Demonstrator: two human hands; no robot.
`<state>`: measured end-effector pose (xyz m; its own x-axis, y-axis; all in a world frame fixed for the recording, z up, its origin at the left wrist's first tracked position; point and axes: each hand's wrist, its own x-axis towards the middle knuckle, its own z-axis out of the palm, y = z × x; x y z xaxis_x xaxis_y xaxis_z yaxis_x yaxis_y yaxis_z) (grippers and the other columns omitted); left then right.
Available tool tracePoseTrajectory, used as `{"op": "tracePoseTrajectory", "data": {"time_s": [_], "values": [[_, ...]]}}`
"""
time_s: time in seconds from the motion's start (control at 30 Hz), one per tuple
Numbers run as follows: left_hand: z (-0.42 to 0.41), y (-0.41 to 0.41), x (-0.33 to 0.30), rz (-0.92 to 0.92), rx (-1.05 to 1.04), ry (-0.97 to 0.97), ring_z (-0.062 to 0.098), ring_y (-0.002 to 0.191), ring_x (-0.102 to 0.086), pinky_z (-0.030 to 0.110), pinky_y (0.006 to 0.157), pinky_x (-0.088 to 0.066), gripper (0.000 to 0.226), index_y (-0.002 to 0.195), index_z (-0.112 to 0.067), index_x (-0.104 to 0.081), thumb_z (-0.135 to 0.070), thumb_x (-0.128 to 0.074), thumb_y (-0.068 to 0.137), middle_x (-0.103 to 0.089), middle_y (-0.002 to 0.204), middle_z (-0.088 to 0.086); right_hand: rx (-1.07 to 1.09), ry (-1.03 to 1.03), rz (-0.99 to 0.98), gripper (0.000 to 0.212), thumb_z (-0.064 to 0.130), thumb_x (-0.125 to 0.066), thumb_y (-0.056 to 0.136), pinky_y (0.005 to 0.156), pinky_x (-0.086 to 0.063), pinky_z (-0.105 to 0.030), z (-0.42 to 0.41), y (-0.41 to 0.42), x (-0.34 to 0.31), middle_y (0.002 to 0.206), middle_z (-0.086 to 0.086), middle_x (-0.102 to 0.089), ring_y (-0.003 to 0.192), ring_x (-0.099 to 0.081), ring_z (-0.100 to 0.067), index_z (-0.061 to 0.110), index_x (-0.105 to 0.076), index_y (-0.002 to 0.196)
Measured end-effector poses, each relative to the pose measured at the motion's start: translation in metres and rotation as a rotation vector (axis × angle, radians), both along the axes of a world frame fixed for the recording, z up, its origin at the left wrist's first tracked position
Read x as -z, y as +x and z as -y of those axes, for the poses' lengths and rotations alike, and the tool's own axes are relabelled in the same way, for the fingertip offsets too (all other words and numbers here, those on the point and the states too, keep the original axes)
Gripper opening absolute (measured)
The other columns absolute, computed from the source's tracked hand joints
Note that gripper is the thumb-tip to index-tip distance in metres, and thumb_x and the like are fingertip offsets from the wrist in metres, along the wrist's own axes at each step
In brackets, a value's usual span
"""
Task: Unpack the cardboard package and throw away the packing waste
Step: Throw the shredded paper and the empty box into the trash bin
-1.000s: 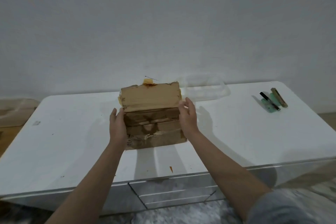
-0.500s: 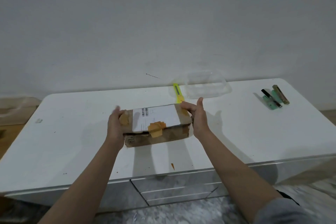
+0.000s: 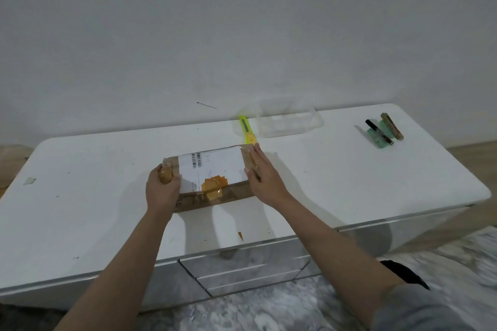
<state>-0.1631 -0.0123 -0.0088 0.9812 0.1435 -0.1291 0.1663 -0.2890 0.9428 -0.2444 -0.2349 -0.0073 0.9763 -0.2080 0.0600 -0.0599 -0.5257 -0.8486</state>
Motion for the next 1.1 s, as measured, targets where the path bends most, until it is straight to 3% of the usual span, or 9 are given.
{"op": "tracePoseTrajectory", "data": {"time_s": [0.1, 0.2, 0.53, 0.8, 0.97, 1.1], "values": [[-0.001, 0.000, 0.004, 0.001, 0.000, 0.029, 0.023, 0.098, -0.056, 0.039, 0.090, -0.048, 0.037, 0.124, -0.011, -0.054, -0.016, -0.060, 0.088, -0.060, 0.113, 0.007, 0.042, 0.052, 0.011, 0.057, 0.024, -0.040, 0.100, 0.114, -0.019, -0.024, -0.005, 0.001, 0.007, 0.161, 0.003, -0.008, 0.147, -0.002, -0.006, 0.025, -0.015, 0.151], [0.000, 0.000, 0.006, -0.004, 0.011, 0.039, 0.023, 0.100, -0.054, 0.042, 0.093, -0.047, 0.040, 0.128, -0.014, -0.050, -0.017, -0.057, 0.090, -0.057, 0.111, 0.003, 0.067, 0.062, 0.019, 0.056, 0.023, -0.040, 0.099, 0.117, -0.024, -0.033, -0.006, -0.001, 0.008, 0.159, -0.001, -0.017, 0.147, -0.008, -0.011, 0.025, -0.017, 0.151], [0.033, 0.005, 0.008, -0.027, 0.183, 0.067, 0.023, 0.103, -0.059, 0.038, 0.087, -0.050, 0.039, 0.130, -0.017, -0.046, -0.028, -0.051, 0.093, -0.060, 0.117, 0.002, 0.152, 0.042, 0.048, 0.051, 0.016, -0.041, 0.098, 0.115, -0.028, -0.032, 0.028, -0.007, 0.003, 0.153, -0.002, -0.032, 0.143, -0.026, -0.016, 0.016, -0.028, 0.147], [0.148, 0.000, 0.013, -0.034, 0.387, 0.120, 0.022, 0.102, -0.062, 0.045, 0.090, -0.052, 0.049, 0.126, -0.021, -0.049, -0.045, -0.049, 0.084, -0.063, 0.115, 0.001, 0.363, 0.063, 0.028, 0.049, 0.021, -0.040, 0.099, 0.112, -0.032, -0.029, 0.126, -0.051, -0.005, 0.151, 0.001, -0.036, 0.136, -0.039, -0.017, 0.017, -0.031, 0.147], [0.248, -0.048, 0.002, -0.033, 0.495, 0.097, 0.024, 0.108, -0.056, 0.040, 0.093, -0.047, 0.048, 0.135, -0.016, -0.039, -0.040, -0.048, 0.094, -0.058, 0.122, 0.004, 0.558, 0.023, 0.040, 0.047, 0.019, -0.042, 0.099, 0.102, -0.025, -0.013, 0.202, -0.110, -0.004, 0.149, -0.002, -0.040, 0.137, -0.037, -0.019, 0.014, -0.034, 0.145], [0.332, -0.103, -0.005, -0.031, 0.641, 0.098, 0.023, 0.108, -0.053, 0.032, 0.086, -0.044, 0.048, 0.139, -0.017, -0.034, -0.036, -0.046, 0.096, -0.055, 0.126, 0.005, 0.744, 0.002, 0.035, 0.046, 0.018, -0.045, 0.097, 0.101, -0.027, -0.019, 0.268, -0.179, -0.006, 0.147, -0.005, -0.043, 0.135, -0.039, -0.022, 0.014, -0.039, 0.143]]}}
